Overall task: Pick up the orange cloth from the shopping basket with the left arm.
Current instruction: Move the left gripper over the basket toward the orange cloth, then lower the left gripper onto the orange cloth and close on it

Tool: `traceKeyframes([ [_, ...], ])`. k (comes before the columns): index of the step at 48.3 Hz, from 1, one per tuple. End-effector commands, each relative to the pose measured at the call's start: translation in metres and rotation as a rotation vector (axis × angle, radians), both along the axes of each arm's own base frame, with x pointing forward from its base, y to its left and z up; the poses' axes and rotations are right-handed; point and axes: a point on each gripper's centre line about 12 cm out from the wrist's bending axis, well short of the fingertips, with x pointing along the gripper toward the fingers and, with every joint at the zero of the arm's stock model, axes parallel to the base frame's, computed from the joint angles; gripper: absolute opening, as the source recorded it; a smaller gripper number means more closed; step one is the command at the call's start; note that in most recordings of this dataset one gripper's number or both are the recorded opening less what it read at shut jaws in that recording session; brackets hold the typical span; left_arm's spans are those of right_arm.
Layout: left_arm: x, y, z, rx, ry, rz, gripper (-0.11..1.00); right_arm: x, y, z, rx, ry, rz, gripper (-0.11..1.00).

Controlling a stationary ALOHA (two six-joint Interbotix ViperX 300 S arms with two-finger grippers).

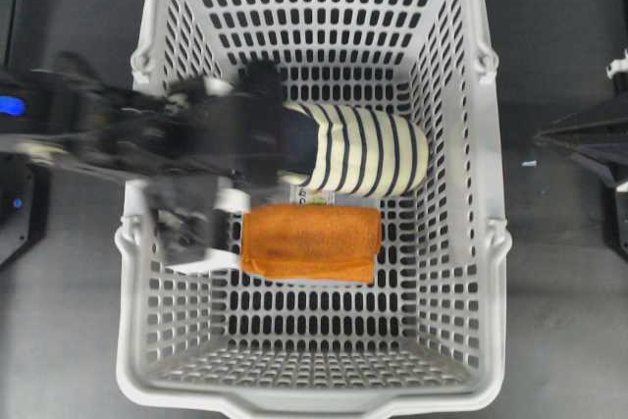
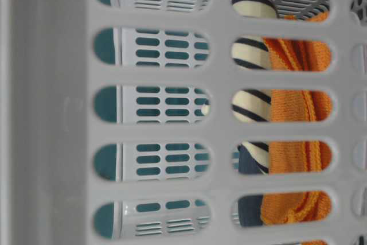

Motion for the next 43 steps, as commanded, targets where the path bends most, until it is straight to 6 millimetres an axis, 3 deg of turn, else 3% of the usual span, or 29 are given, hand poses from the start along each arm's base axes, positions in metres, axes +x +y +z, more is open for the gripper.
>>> traceKeyframes([
  [1,0.020,-0.002,0.000,0.003,-0.003,-0.001,0.00,0.001,0.000,0.002,0.005,-0.008,0.001,0.00],
  [6,0.038,-0.006,-0.016,0.009,0.035,-0.010,0.01,0.001,0.001,0.003,0.005,-0.009,0.003,0.00],
  [9,0.046,-0.009,-0.023,0.011,0.051,-0.016,0.08,0.000,0.001,0.003,0.005,-0.011,0.003,0.00],
  [19,0.066,-0.013,-0.051,0.019,0.108,-0.021,0.66,0.000,0.000,0.004,0.005,-0.014,0.001,0.00],
  [24,0.069,-0.014,-0.069,0.021,0.149,-0.021,0.88,0.000,0.000,0.003,0.005,-0.012,0.001,0.00],
  [43,0.061,-0.016,-0.142,0.039,0.312,-0.028,0.89,-0.001,0.000,-0.002,0.005,0.000,0.001,0.00],
])
